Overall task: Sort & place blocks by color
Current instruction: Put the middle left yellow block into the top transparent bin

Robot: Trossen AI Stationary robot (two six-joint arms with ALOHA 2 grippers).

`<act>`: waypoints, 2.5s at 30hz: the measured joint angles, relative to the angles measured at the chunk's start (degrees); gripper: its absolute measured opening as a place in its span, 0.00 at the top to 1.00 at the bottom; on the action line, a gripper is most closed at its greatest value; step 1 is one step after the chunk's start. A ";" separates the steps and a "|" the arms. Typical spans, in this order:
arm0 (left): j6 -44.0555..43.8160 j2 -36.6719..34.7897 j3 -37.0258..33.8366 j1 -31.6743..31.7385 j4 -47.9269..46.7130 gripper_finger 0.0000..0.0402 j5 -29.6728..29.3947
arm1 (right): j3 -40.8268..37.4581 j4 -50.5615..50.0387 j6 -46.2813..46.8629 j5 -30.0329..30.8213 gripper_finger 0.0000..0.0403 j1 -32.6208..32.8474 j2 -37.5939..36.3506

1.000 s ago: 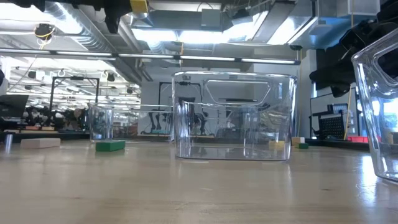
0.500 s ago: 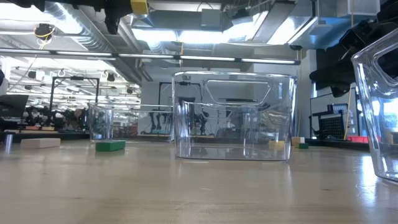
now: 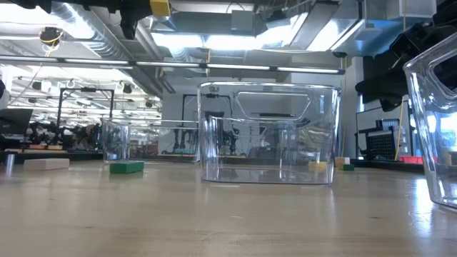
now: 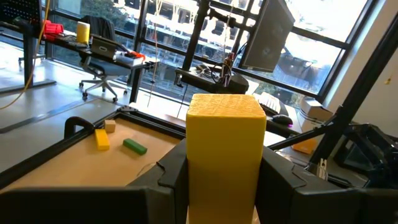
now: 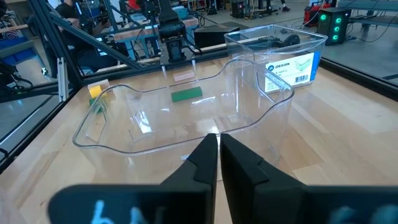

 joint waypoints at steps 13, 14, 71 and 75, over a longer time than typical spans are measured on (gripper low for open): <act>0.00 0.00 0.02 -0.01 0.02 0.70 -0.01 | 0.02 0.00 0.00 0.00 0.94 -0.02 0.00; 0.00 0.00 0.02 0.01 0.02 0.70 0.00 | 0.02 0.00 0.00 0.00 0.94 -0.01 0.00; -7.35 8.58 8.66 10.24 -10.00 0.70 -2.92 | 0.02 0.00 0.00 0.01 0.94 0.00 0.02; -2.81 14.98 17.41 16.02 -22.70 0.70 -1.03 | 0.00 0.00 0.00 0.02 0.94 -0.01 0.02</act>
